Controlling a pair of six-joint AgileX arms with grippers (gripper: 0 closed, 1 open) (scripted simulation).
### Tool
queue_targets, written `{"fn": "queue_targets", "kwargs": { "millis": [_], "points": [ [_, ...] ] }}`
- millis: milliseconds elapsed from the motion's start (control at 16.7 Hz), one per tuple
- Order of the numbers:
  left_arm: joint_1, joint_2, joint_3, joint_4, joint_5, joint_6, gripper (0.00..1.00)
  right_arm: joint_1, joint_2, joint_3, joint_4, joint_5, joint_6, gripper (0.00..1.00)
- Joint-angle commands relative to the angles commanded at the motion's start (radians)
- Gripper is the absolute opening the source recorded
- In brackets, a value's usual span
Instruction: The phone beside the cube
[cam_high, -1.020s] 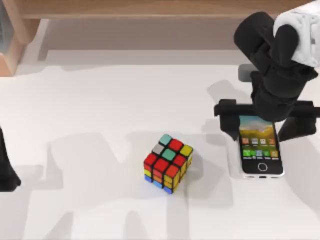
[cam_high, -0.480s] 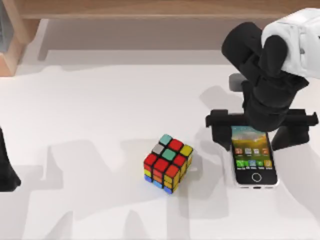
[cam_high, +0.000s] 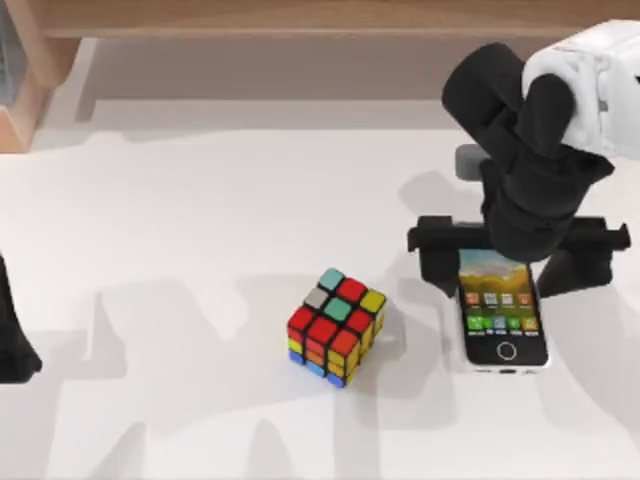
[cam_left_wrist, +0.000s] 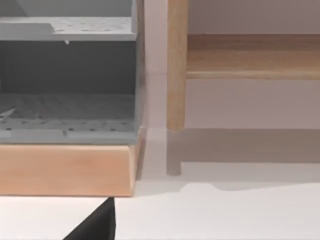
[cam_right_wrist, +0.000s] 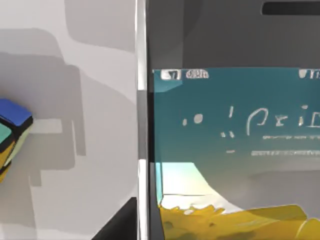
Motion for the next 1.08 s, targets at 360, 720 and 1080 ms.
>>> {"fn": "queue_targets", "kwargs": {
  "millis": [360, 720, 1080],
  "points": [
    [0.0, 0.0, 0.0, 0.0, 0.0, 0.0, 1.0, 0.001, 0.005, -0.025, 0.066, 0.0, 0.0, 0.0],
    [0.0, 0.0, 0.0, 0.0, 0.0, 0.0, 1.0, 0.003, 0.018, -0.065, 0.131, 0.002, 0.0, 0.0],
    [0.0, 0.0, 0.0, 0.0, 0.0, 0.0, 1.0, 0.005, 0.062, -0.12, 0.164, 0.003, 0.0, 0.0]
  ]
}}
